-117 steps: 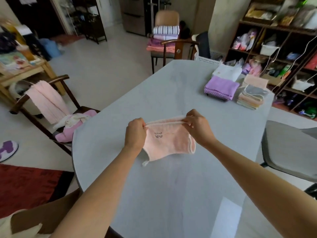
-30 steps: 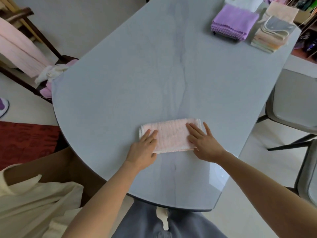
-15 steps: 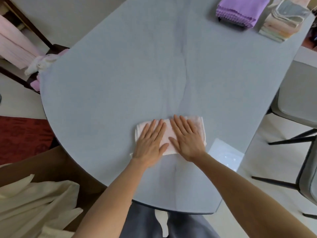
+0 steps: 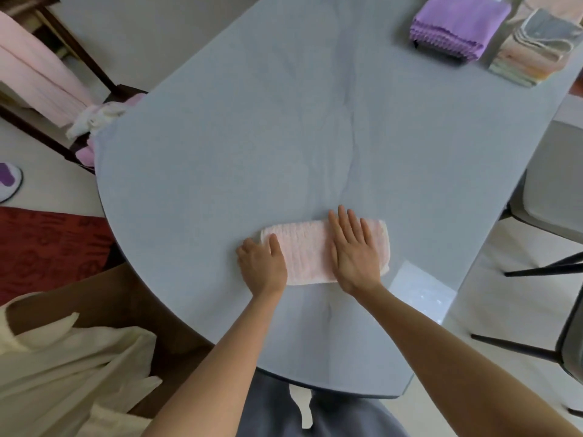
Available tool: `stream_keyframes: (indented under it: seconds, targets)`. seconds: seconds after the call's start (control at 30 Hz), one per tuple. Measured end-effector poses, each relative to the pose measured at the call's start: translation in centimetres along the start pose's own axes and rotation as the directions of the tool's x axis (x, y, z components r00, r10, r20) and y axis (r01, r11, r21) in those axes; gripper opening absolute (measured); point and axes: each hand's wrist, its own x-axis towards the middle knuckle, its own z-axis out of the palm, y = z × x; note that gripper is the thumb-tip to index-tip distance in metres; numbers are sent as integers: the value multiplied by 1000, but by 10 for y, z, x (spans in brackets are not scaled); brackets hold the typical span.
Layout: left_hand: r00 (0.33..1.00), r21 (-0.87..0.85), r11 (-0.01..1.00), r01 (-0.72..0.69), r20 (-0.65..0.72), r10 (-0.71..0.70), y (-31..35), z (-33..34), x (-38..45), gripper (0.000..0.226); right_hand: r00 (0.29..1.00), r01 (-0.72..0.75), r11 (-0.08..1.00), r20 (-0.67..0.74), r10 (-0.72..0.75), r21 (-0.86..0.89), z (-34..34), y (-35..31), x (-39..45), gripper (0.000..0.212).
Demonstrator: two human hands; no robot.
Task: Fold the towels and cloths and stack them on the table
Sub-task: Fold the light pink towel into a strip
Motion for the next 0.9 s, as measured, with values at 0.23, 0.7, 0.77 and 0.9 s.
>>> stream_keyframes:
  seconds: [0.23, 0.7, 0.77, 0.9]
  targets:
    - [954, -37, 986, 163, 260, -148, 15, -4, 5, 61, 1000, 19, 999, -18, -20, -51, 19, -3, -6, 54]
    - [984, -557, 825, 98, 181, 5, 14, -17, 0, 32, 989, 82, 966, 100, -110, 246, 7, -5, 5, 62]
    - [972, -561, 824, 80, 226, 60, 30, -19, -10, 29, 999, -48, 794, 46, 25, 606, -16, -1, 0, 52]
    - [886, -481, 876, -28, 394, 244, 67, -2, -39, 40, 882, -320, 286, 173, 438, 904, -60, 14, -1, 26]
